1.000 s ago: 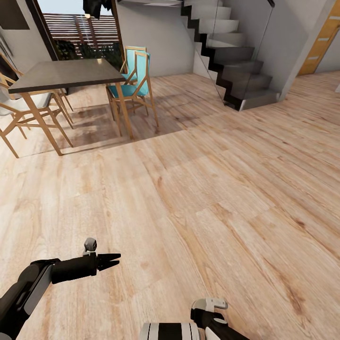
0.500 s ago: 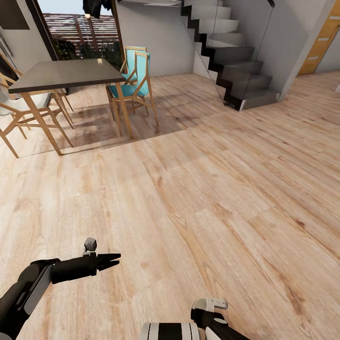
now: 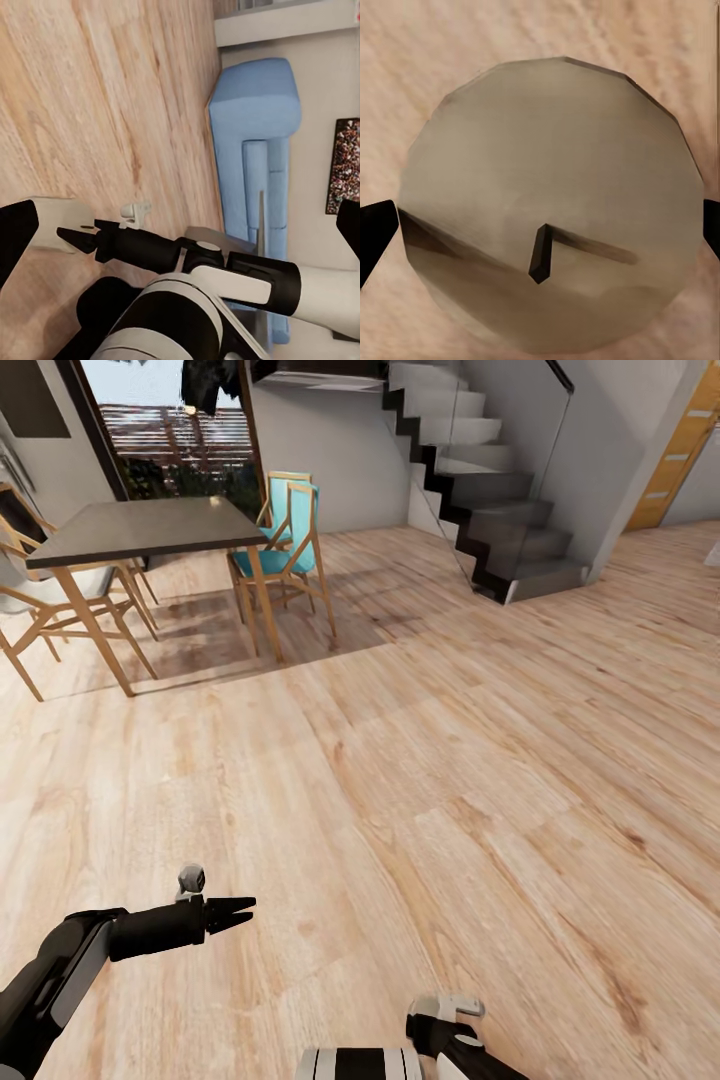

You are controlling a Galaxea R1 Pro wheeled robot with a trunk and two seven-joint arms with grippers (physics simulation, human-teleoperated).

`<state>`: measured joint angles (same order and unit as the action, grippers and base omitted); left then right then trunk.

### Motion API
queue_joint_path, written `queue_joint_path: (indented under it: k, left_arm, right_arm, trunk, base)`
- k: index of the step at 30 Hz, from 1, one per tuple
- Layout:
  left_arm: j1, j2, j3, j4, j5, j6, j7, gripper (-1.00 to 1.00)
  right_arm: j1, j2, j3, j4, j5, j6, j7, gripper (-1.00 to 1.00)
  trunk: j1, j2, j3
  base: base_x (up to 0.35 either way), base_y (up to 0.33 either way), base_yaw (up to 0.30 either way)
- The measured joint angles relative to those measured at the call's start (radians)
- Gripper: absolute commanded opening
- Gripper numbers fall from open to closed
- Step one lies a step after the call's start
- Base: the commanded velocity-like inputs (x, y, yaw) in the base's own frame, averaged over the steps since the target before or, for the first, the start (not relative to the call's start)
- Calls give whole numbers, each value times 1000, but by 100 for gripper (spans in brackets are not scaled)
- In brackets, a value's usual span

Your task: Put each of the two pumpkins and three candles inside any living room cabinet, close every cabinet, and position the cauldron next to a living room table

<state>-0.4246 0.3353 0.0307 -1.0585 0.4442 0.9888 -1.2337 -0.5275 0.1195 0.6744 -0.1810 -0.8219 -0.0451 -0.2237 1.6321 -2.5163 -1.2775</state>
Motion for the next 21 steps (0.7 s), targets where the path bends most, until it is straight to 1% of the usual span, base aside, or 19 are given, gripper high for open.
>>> queue_joint_path:
  k: [17, 21]
  left_arm:
    - [0, 0, 0, 0, -1, 0, 0, 100]
    - [0, 0, 0, 1, -2, -1, 0, 100]
  right_arm:
    - [0, -2, -2, -10, 4, -6, 0, -100]
    - [0, -3, -2, -12, 5, -57, -1, -100]
  trunk:
    - [-8, 4, 66]
    - [-9, 5, 81]
  base:
    - [0, 0, 0]
    - [0, 0, 0]
